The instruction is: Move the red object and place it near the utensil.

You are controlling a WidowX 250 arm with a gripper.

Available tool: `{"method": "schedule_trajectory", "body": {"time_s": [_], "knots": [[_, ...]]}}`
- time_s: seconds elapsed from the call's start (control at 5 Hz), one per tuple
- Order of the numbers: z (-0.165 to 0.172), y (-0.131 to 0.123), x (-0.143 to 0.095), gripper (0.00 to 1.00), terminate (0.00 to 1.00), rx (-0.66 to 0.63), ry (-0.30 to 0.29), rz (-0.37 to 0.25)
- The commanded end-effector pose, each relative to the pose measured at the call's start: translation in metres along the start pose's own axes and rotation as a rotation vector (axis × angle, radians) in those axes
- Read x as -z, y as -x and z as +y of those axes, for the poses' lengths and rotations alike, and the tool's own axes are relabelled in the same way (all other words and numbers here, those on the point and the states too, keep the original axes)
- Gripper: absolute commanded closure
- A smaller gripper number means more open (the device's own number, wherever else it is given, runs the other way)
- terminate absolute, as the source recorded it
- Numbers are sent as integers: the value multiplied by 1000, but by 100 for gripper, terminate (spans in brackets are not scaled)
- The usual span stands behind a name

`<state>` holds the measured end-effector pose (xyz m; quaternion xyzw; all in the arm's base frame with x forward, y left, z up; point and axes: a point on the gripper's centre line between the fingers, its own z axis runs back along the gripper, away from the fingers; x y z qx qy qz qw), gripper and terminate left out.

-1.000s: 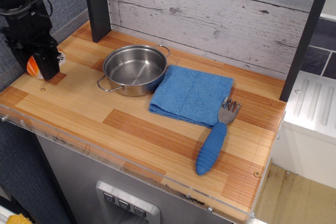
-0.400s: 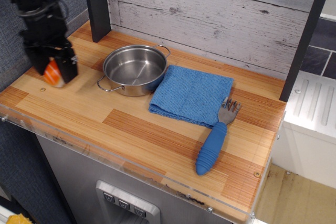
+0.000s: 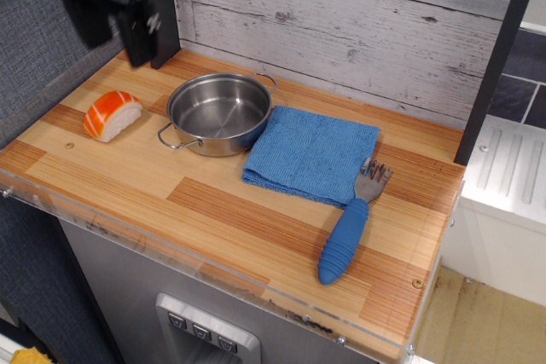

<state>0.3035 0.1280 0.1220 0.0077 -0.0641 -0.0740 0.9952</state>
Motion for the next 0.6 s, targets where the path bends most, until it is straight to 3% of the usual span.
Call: {"method": "schedule_trajectory", "body": {"time_s": [0.0, 0.2, 0.4], "knots": [[-33, -3, -14, 0, 0, -46, 15, -13], [-38, 0, -16, 0, 0, -41, 40, -4], [-38, 0, -16, 0, 100, -41, 40, -4]]}}
